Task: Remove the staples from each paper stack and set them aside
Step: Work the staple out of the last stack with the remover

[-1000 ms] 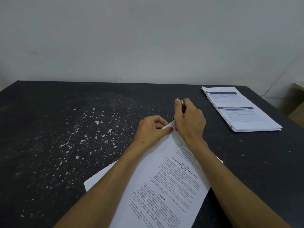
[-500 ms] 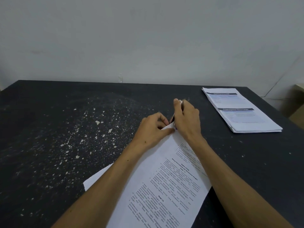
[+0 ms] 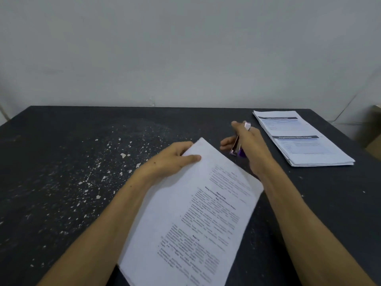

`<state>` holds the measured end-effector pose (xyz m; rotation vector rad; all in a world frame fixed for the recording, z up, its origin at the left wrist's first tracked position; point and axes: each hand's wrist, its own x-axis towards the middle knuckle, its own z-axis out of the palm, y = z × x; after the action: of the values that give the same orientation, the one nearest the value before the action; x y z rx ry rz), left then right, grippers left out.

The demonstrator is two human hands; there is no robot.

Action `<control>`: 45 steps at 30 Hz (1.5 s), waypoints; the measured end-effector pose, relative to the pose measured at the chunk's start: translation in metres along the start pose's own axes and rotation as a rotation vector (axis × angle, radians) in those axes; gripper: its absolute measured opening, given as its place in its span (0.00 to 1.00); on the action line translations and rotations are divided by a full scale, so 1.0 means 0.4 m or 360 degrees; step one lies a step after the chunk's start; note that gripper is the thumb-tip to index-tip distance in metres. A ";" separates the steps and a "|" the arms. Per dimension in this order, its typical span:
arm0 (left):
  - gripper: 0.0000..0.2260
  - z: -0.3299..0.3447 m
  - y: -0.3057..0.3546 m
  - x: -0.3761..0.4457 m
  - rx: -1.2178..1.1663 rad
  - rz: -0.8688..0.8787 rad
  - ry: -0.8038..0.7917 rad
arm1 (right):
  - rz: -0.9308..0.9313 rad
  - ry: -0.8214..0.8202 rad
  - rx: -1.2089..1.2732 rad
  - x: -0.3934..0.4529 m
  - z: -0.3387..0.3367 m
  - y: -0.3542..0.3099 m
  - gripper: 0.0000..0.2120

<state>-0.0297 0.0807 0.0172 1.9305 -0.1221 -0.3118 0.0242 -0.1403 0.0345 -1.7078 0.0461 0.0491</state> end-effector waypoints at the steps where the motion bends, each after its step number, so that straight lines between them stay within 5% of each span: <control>1: 0.09 -0.017 0.002 -0.002 -0.0118 -0.0018 0.0001 | 0.0025 -0.0123 -0.0180 -0.004 -0.015 -0.005 0.16; 9: 0.09 -0.053 0.011 0.016 -0.0095 -0.0059 0.0009 | -0.0133 -0.0552 -0.0660 -0.043 -0.042 -0.006 0.21; 19: 0.15 -0.076 0.014 -0.007 -0.0072 -0.0254 -0.0213 | -0.0285 -0.0297 -0.0525 -0.049 -0.043 0.027 0.20; 24: 0.15 -0.145 0.022 -0.031 -0.0231 -0.0097 0.0129 | -0.0178 0.0040 -0.0001 -0.053 -0.080 -0.017 0.18; 28: 0.18 -0.187 0.039 -0.033 -0.0466 0.0141 0.0512 | -0.0165 -0.0201 0.0026 -0.067 -0.068 -0.038 0.23; 35: 0.16 -0.155 0.103 -0.013 -0.0620 0.0481 0.0978 | -0.0427 -0.0341 0.0252 -0.074 -0.021 -0.085 0.13; 40: 0.17 -0.149 0.137 -0.003 -0.0585 0.0630 0.1225 | -0.0732 -0.0187 -0.0125 -0.085 -0.014 -0.126 0.13; 42: 0.15 -0.137 0.154 0.003 -0.0637 0.0660 0.1224 | -0.0822 -0.0094 -0.0174 -0.070 0.002 -0.125 0.05; 45: 0.08 -0.115 0.173 0.014 -0.0787 0.0645 0.1166 | -0.0861 0.0100 -0.0199 -0.059 0.027 -0.111 0.06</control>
<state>-0.0076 0.0951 0.0962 1.3809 0.0498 0.5888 0.0032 -0.1235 0.0783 -1.7948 -0.3786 -0.4113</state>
